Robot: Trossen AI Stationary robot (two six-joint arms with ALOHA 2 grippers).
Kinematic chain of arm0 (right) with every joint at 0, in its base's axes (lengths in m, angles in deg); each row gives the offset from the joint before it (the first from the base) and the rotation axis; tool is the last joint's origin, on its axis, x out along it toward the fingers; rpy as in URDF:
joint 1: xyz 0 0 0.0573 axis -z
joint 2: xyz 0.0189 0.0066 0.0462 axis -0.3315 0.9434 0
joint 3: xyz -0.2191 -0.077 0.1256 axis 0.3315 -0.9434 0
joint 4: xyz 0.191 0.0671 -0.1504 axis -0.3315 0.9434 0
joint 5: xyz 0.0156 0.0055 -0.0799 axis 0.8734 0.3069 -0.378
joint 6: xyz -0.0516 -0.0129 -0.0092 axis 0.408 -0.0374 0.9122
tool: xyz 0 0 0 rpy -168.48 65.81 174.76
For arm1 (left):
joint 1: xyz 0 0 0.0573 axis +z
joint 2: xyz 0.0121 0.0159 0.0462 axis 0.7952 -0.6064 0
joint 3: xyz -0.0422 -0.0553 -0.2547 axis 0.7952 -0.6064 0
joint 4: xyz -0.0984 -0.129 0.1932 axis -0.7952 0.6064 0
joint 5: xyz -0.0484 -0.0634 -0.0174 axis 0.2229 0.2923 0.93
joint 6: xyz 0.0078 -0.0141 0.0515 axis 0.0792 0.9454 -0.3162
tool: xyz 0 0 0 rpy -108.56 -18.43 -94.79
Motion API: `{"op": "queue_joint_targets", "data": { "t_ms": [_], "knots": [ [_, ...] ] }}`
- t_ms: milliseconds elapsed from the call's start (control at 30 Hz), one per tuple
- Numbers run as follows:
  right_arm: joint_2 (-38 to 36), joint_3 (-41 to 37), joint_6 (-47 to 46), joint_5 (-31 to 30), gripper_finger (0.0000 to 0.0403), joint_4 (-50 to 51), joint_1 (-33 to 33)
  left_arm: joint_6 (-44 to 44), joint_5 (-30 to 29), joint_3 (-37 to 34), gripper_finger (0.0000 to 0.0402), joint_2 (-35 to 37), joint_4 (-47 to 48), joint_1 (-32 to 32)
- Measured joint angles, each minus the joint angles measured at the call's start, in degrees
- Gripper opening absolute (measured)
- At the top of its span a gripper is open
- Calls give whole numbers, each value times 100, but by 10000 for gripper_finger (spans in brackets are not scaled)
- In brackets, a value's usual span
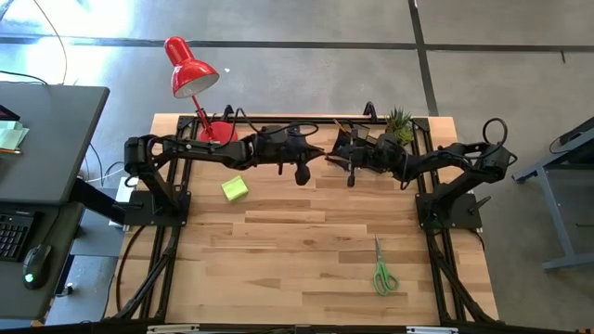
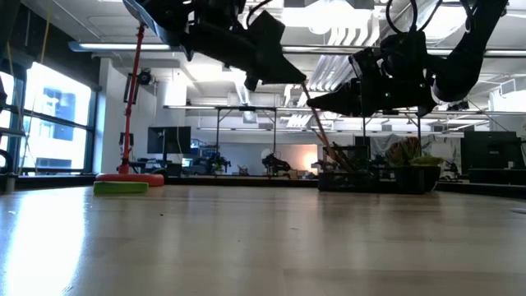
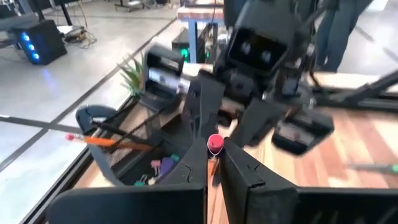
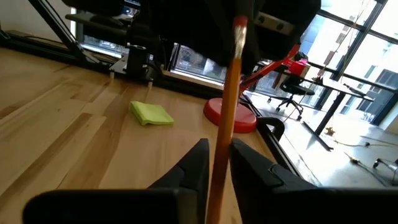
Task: Pick and place office supplies into organizer
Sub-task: Put the yellow pencil into the black desk organizer
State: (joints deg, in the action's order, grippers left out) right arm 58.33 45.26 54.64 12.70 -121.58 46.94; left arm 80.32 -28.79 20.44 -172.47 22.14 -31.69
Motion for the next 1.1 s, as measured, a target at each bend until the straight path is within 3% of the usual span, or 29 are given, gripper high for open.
{"op": "queue_joint_targets", "data": {
  "t_ms": [200, 400, 1100],
  "knots": [
    [0, 0, 149, -13, 8, 26, 2, -134, -58, 0, 2, 0, 119, 0],
    [0, 0, 78, -2, 29, 20, 13, -83, -42, 0, 2, 0, 73, -1],
    [2, 2, -256, 105, 40, 107, 13, -150, 93, 0, 4, 0, -13, -2]
  ]
}}
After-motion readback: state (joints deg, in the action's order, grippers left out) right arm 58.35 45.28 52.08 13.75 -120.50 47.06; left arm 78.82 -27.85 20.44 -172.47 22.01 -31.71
